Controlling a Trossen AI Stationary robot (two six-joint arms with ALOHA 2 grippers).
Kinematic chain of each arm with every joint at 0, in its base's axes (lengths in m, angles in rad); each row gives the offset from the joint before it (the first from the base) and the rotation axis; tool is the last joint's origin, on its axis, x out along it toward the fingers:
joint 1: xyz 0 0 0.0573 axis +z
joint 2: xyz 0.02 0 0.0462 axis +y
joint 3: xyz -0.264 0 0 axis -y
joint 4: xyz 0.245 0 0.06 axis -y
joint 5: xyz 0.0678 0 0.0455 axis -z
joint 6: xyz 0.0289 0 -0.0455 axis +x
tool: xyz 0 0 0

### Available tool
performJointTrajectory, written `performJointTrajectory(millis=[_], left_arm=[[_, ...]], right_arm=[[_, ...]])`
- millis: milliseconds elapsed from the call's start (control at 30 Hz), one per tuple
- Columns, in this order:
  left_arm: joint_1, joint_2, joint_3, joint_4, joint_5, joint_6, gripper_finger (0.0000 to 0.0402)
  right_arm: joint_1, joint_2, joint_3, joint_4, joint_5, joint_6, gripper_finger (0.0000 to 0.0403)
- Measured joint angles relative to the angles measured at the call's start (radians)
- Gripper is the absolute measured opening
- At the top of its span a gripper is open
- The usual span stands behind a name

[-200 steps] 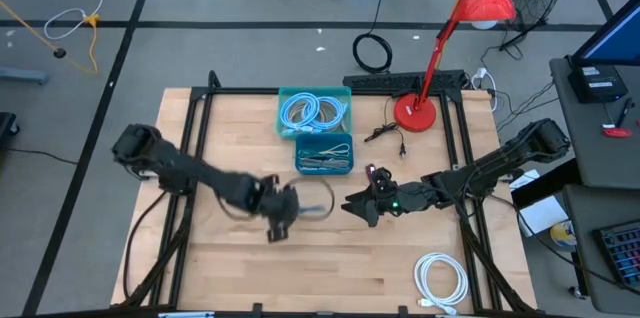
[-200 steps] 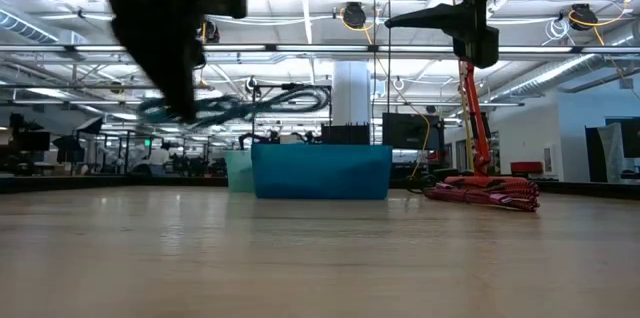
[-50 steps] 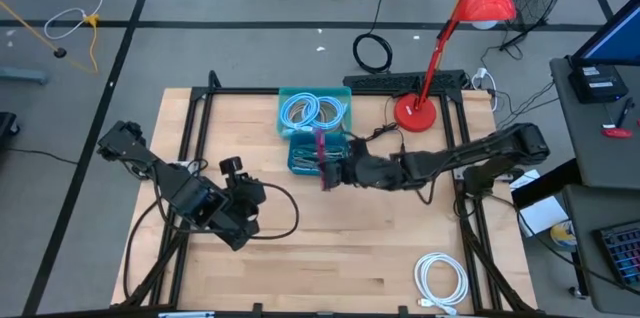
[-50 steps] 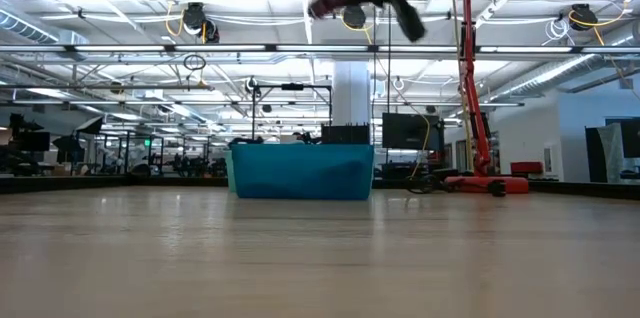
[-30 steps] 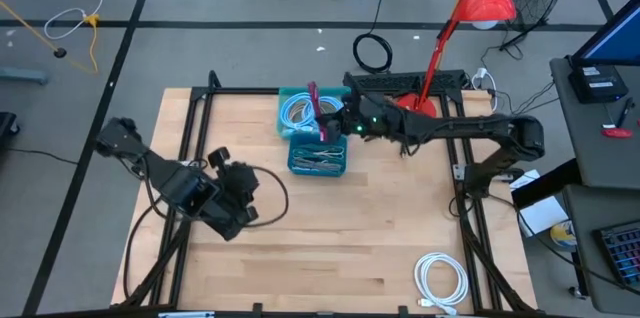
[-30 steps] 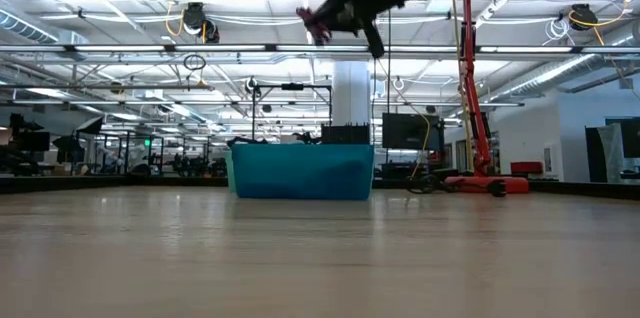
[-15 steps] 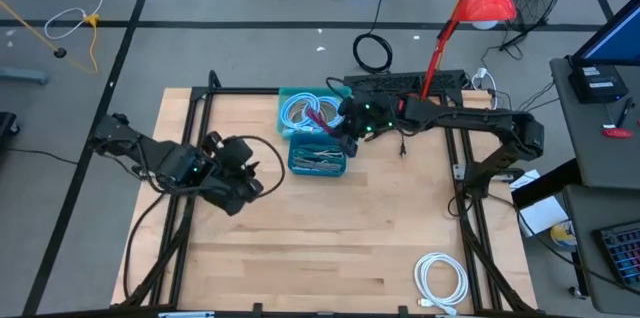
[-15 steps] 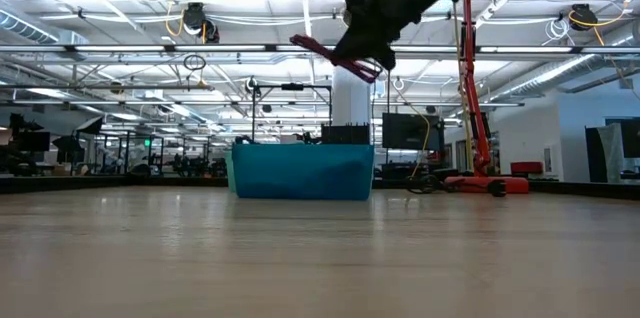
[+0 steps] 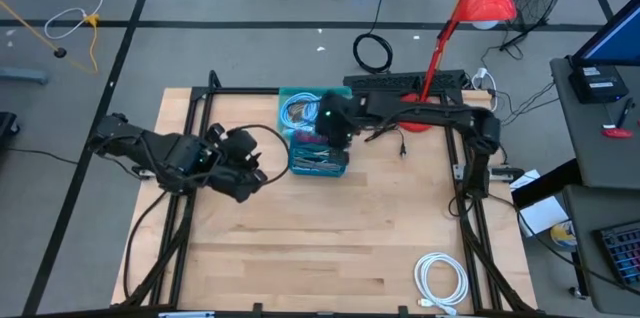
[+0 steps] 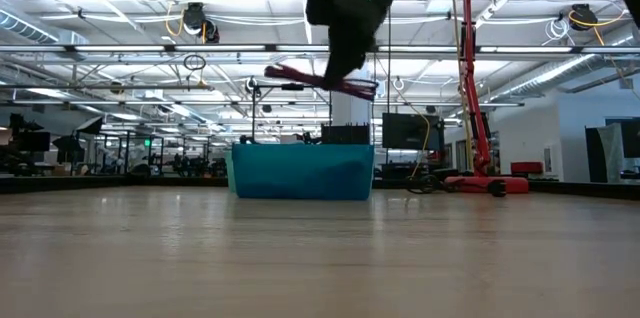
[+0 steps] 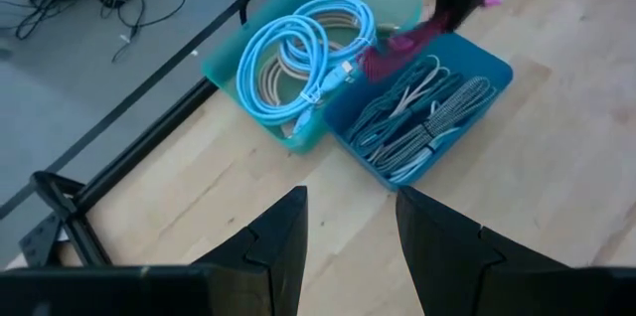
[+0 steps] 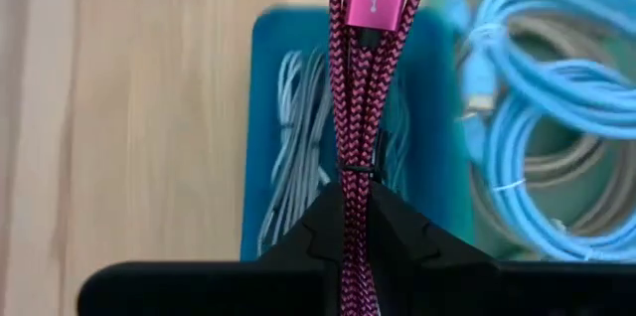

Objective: Pick & Place USB Port
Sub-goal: Put the pink charger cable into the blue bin

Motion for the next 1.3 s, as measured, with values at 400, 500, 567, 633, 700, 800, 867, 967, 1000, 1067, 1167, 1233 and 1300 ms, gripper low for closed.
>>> performJointTrajectory(millis=[400, 500, 567, 633, 700, 800, 867, 967, 1000, 1067, 1167, 1233, 1300], left_arm=[[0.003, 0.0, 0.0, -0.001, 0.0, -0.004, 0.0159], [0.003, 0.0, 0.0, -0.002, 0.0, -0.003, 0.0159], [0.003, 0.0, 0.0, -0.003, 0.001, -0.003, 0.0159], [0.001, 0.0, 0.0, -0.004, 0.001, -0.003, 0.0159], [-0.005, 0.0, 0.0, -0.006, 0.001, -0.004, 0.0159], [-0.017, 0.0, 0.0, -0.008, 0.003, -0.005, 0.0159], [-0.025, 0.0, 0.0, -0.008, 0.007, -0.012, 0.0159], [-0.037, 0.0, 0.0, -0.01, 0.011, -0.024, 0.0159], [-0.041, 0.001, 0.0, -0.013, 0.011, -0.032, 0.0159], [-0.05, 0.0, 0.0, -0.025, 0.011, -0.05, 0.0159], [-0.063, 0.001, 0.0, -0.043, 0.011, -0.075, 0.0159], [-0.071, 0.001, 0.0, -0.054, 0.009, -0.091, 0.0159], [-0.077, 0.001, 0.0, -0.062, 0.006, -0.102, 0.0159]], right_arm=[[0.037, 0.081, 0.03, 0.017, 0.106, -0.07, 0.0015], [0.032, 0.091, 0.027, 0.021, 0.11, -0.07, 0.0015], [0.026, 0.099, 0.028, 0.051, 0.109, -0.07, 0.0015], [0.022, 0.11, 0.031, 0.072, 0.113, -0.059, 0.0015], [0.019, 0.12, 0.027, 0.06, 0.132, -0.048, 0.0015], [0.008, 0.147, 0.029, 0.098, 0.132, -0.031, 0.0015], [-0.001, 0.154, 0.029, 0.082, 0.13, -0.018, 0.0015], [-0.007, 0.166, 0.026, 0.078, 0.131, -0.017, 0.0015], [-0.007, 0.172, 0.03, 0.092, 0.132, -0.017, 0.0015], [-0.007, 0.178, 0.028, 0.076, 0.132, -0.014, 0.0015], [-0.007, 0.178, 0.025, 0.066, 0.13, -0.014, 0.0015], [-0.007, 0.176, 0.026, 0.071, 0.13, -0.014, 0.0015], [-0.005, 0.175, 0.02, 0.067, 0.131, -0.014, 0.0015]])
